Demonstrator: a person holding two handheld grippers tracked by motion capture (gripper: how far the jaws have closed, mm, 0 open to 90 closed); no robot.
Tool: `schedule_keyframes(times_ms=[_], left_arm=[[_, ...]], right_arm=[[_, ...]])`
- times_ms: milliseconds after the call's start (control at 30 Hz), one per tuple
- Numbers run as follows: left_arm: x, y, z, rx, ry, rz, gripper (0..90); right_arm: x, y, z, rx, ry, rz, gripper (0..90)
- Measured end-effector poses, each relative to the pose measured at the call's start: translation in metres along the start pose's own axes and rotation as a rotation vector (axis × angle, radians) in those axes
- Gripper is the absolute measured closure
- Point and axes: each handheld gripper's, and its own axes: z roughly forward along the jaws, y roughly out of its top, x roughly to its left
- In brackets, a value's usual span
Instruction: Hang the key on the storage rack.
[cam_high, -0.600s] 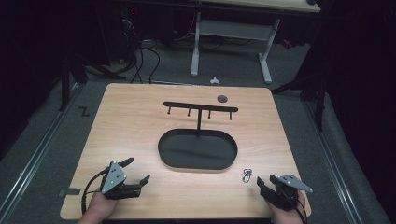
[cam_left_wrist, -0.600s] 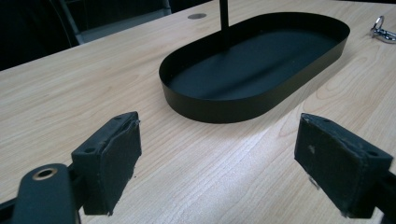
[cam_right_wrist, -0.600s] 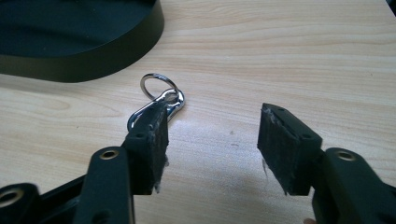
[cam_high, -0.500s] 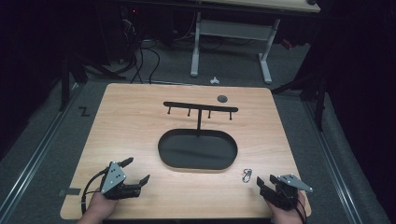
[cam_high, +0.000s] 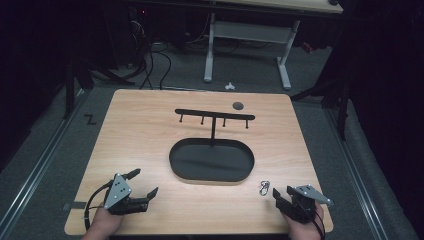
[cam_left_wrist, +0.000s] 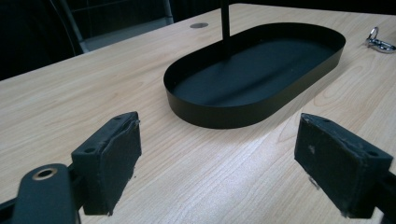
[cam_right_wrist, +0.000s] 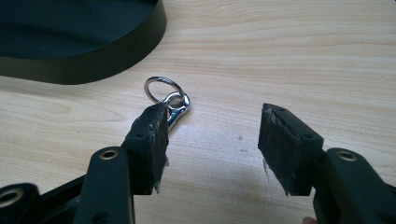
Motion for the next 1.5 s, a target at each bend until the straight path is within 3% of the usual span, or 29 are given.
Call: schedule_keyframes(times_ms=[100, 167, 300, 500, 667, 967, 1033, 1267, 1500], left_arm=[[0.001, 0.0, 0.002, -0.001, 0.003, -0.002, 15.1], [0.001, 0.0, 0.004, 0.008, 0.006, -0.01, 15.2], [0.0, 0.0, 0.001, 0.004, -0.005, 0.011, 15.2], [0.003, 0.001, 0.001, 0.004, -0.002, -0.012, 15.1], [0.002, 0.001, 0.002, 0.003, 0.0, -0.009, 15.1], [0.002, 0.0, -0.001, 0.0, -0.003, -0.012, 15.2], [0.002, 0.0, -0.001, 0.002, -0.003, -0.012, 15.1], [0.002, 0.0, -0.001, 0.0, -0.004, -0.012, 15.2], [0.001, 0.0, -0.002, -0.005, -0.006, -0.008, 15.1]], right_arm=[[0.001, 0.0, 0.001, 0.008, -0.004, -0.015, 41.7], [0.0, 0.001, 0.002, 0.015, 0.001, 0.007, 39.7], [0.003, 0.004, -0.001, 0.026, -0.039, 0.033, 36.9], [0.005, 0.007, 0.0, 0.033, -0.051, 0.008, 36.3], [0.01, 0.011, 0.005, 0.049, -0.049, -0.037, 29.4], [0.011, 0.01, 0.005, 0.08, -0.039, -0.011, 27.5], [0.014, 0.011, 0.005, 0.083, -0.052, -0.037, 28.0], [0.018, 0.016, 0.007, 0.145, -0.033, -0.066, 32.3], [0.015, 0.021, 0.011, 0.229, -0.006, -0.045, 37.1]])
